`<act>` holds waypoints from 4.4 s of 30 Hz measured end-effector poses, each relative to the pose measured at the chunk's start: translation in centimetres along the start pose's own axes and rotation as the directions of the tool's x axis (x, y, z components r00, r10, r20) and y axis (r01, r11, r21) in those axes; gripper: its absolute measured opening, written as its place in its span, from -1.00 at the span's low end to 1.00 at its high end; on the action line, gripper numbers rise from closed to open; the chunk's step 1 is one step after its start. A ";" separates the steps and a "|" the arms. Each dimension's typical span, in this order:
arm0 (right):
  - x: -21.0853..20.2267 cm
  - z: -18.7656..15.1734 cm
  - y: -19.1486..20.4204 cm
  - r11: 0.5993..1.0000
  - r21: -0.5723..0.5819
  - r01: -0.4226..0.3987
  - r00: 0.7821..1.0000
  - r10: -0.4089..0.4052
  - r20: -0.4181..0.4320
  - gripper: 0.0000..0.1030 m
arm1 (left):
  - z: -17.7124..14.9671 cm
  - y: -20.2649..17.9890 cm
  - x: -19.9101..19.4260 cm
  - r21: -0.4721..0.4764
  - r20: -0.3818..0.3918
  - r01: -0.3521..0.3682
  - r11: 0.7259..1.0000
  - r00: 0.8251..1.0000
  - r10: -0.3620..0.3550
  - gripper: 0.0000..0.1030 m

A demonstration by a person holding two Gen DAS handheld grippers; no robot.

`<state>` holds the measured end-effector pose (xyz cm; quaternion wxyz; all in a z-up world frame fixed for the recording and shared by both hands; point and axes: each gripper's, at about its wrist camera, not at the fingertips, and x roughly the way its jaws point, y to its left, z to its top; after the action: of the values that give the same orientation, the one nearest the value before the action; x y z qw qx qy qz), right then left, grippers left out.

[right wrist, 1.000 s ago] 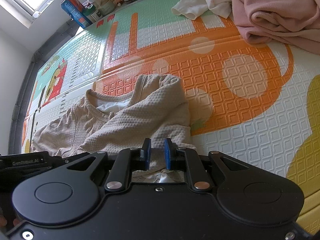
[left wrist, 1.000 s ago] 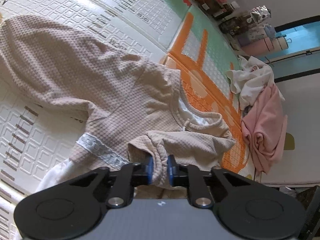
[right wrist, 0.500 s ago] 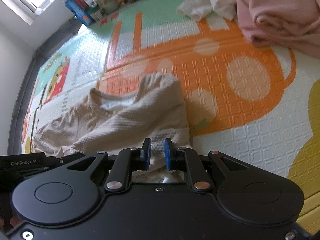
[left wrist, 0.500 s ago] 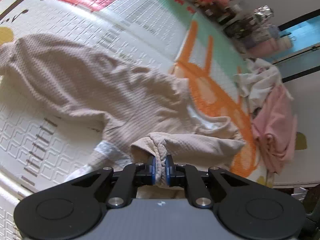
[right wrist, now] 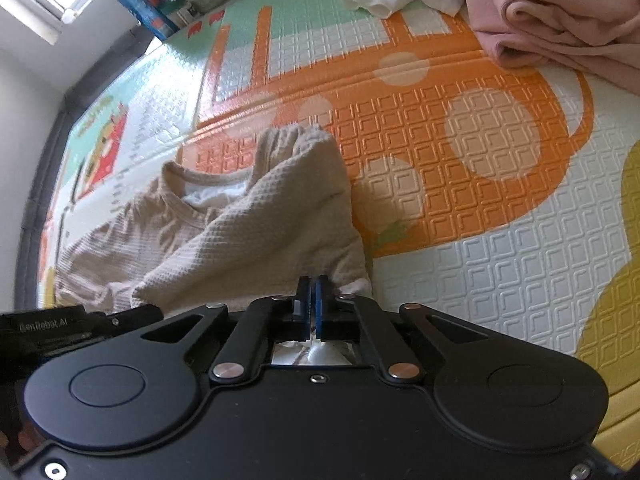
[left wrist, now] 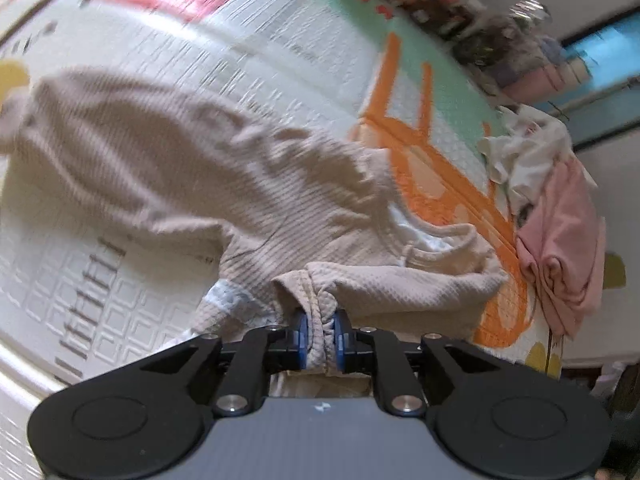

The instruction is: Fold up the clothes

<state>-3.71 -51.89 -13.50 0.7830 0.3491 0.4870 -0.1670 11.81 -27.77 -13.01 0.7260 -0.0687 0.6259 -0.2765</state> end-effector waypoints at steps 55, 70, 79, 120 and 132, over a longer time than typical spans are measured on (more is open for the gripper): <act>1.6 7.9 1.5 0.994 -0.004 0.105 0.982 -0.103 0.160 -0.89 | -0.5 -1.1 -0.6 0.054 0.023 -0.081 0.995 0.997 0.080 -0.25; -1.3 4.4 1.7 0.997 -0.061 0.041 0.988 -0.031 0.149 -0.88 | -1.3 -5.2 -0.5 0.168 0.046 0.010 0.986 0.999 -0.018 -0.19; 1.9 4.3 1.8 0.997 -0.049 0.062 0.994 -0.057 0.093 -0.88 | -1.0 -3.5 1.4 0.123 0.007 -0.016 0.992 1.000 0.015 -0.30; -0.1 -2.0 -0.1 0.991 -0.115 0.062 0.997 -0.056 0.051 -0.89 | -0.6 -3.6 1.9 0.171 0.019 -0.022 0.985 1.000 0.019 -0.27; -2.3 -1.2 -0.1 1.000 -0.020 -0.014 0.997 0.016 0.081 -0.83 | -0.8 -3.6 -1.5 0.153 0.098 -0.020 0.988 0.995 0.005 0.05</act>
<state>-5.67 -51.33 -11.84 0.8067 0.3380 0.4538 -0.1703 9.81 -29.87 -10.29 0.7607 -0.0220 0.5669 -0.3154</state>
